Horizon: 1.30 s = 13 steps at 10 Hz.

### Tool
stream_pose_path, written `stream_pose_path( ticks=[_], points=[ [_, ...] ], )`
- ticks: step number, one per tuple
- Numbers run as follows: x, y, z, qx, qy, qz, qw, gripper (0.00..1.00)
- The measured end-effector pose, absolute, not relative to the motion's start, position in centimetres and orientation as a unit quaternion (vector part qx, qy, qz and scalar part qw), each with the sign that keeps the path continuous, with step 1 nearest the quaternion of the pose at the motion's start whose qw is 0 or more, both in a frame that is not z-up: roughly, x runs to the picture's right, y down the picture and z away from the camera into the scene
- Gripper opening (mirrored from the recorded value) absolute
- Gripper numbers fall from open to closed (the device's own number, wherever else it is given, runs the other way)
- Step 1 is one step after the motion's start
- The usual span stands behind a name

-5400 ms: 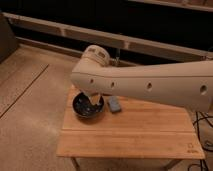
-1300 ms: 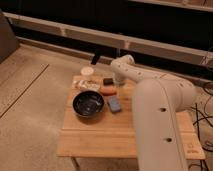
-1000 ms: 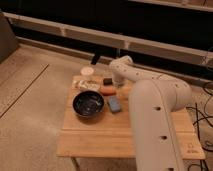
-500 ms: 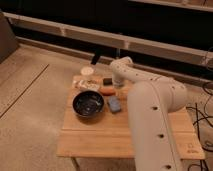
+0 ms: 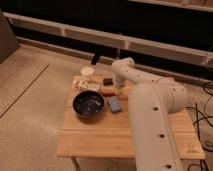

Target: Drag the pepper across the table

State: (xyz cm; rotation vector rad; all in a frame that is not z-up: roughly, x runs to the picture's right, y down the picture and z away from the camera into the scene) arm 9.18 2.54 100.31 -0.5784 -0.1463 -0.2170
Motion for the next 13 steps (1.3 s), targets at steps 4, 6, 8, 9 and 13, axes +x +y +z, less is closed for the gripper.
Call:
stream_pose_path(
  ticks=[4, 6, 8, 9, 13],
  points=[
    [9.7, -3.9, 98.3, -0.216, -0.054, -0.113, 0.968, 0.0],
    [7.8, -9.8, 94.7, -0.148, -0.061, -0.134, 0.978, 0.0],
    [6.4, -12.5, 92.2, -0.112, -0.069, -0.148, 0.98, 0.0],
    [4.9, -13.7, 90.6, -0.093, -0.074, -0.169, 0.979, 0.0],
    [-0.3, -14.0, 88.0, -0.068, -0.073, -0.244, 0.965, 0.0]
  ],
)
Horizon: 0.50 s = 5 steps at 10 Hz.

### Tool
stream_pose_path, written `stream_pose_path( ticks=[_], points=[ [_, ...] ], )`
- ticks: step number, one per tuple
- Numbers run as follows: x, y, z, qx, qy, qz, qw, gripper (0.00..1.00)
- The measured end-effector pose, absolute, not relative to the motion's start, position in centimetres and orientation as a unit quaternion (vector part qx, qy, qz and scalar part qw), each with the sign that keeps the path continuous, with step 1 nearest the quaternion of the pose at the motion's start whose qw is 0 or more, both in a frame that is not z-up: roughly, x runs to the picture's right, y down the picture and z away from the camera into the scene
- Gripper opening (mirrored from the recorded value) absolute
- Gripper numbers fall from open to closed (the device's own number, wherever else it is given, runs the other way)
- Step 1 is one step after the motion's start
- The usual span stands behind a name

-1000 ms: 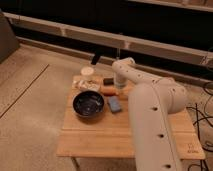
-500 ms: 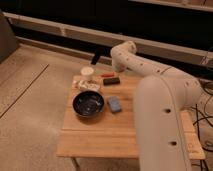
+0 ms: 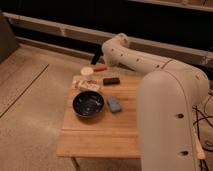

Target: Drag the pepper across the table

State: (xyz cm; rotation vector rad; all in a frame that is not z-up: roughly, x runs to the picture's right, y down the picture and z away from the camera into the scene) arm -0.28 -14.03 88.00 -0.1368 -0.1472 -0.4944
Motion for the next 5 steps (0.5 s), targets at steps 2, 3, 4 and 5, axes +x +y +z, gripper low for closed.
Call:
stream_pose_path(
  ticks=[2, 3, 4, 5],
  points=[
    [-3.1, -13.6, 87.3, -0.063, -0.074, -0.274, 0.957, 0.0],
    [-4.1, -13.4, 87.2, -0.063, -0.075, -0.284, 0.954, 0.0],
    [-6.5, -12.7, 86.9, -0.063, -0.079, -0.305, 0.947, 0.0],
    [-7.8, -12.3, 86.8, -0.064, -0.081, -0.316, 0.943, 0.0]
  ],
)
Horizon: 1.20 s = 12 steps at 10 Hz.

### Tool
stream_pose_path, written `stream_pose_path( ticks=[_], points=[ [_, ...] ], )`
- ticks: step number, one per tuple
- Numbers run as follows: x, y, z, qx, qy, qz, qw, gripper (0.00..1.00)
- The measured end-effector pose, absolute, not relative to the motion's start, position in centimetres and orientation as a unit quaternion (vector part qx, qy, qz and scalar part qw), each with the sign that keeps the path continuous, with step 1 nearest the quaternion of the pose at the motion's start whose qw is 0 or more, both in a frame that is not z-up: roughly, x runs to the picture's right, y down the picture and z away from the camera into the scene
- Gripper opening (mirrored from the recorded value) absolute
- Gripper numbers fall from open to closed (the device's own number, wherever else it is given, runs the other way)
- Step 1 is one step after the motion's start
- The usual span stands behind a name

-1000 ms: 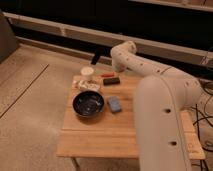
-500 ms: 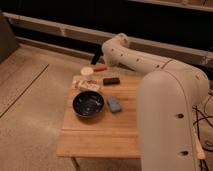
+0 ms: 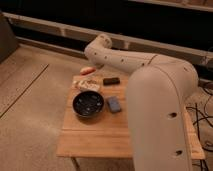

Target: Drag the pepper across the table

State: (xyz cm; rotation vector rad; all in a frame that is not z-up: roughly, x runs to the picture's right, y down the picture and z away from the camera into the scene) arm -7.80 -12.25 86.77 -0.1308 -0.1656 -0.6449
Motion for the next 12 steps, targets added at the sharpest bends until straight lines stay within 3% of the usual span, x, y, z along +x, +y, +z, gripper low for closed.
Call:
stream_pose_path(
  ticks=[12],
  points=[
    [-23.9, -6.5, 85.7, -0.077, -0.141, -0.443, 0.882, 0.0]
  ],
)
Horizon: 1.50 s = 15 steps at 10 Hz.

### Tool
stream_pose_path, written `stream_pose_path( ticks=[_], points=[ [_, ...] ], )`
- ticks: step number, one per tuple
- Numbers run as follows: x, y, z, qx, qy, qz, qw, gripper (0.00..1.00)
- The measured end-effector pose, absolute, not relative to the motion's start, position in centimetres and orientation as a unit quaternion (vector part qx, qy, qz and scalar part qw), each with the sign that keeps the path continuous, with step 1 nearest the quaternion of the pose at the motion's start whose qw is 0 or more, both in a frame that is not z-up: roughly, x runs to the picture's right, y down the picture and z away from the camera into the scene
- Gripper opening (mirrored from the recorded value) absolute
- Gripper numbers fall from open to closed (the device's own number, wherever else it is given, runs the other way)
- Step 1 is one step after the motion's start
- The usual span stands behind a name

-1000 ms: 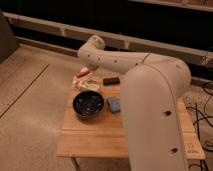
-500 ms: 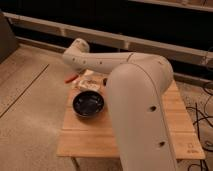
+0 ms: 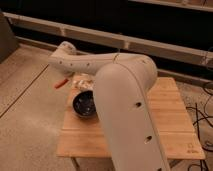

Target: Drag the pepper across the table

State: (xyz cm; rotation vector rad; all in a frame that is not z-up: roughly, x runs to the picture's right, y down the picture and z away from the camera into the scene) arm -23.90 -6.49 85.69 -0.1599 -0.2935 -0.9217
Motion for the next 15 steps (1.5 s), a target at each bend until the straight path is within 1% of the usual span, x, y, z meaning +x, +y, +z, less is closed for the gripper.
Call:
stream_pose_path(
  ticks=[3, 6, 7, 8, 9, 10, 12, 13, 14, 15],
  points=[
    [-27.4, -4.7, 85.5, -0.081, -0.155, -0.467, 0.867, 0.0],
    [-27.1, -4.7, 85.6, -0.081, -0.153, -0.466, 0.867, 0.0],
    [-27.4, -4.6, 85.6, -0.081, -0.155, -0.467, 0.867, 0.02],
    [-27.5, -4.6, 85.5, -0.081, -0.156, -0.468, 0.866, 0.08],
    [-27.5, -4.6, 85.6, -0.081, -0.155, -0.467, 0.867, 0.22],
    [-27.4, -4.6, 85.6, -0.081, -0.155, -0.467, 0.867, 0.28],
    [-27.5, -4.5, 85.6, -0.082, -0.156, -0.467, 0.866, 0.46],
    [-27.4, -4.5, 85.6, -0.082, -0.155, -0.467, 0.866, 0.6],
    [-27.5, -4.5, 85.6, -0.082, -0.155, -0.467, 0.866, 0.7],
    [-27.4, -4.5, 85.6, -0.082, -0.155, -0.467, 0.866, 0.76]
  ],
)
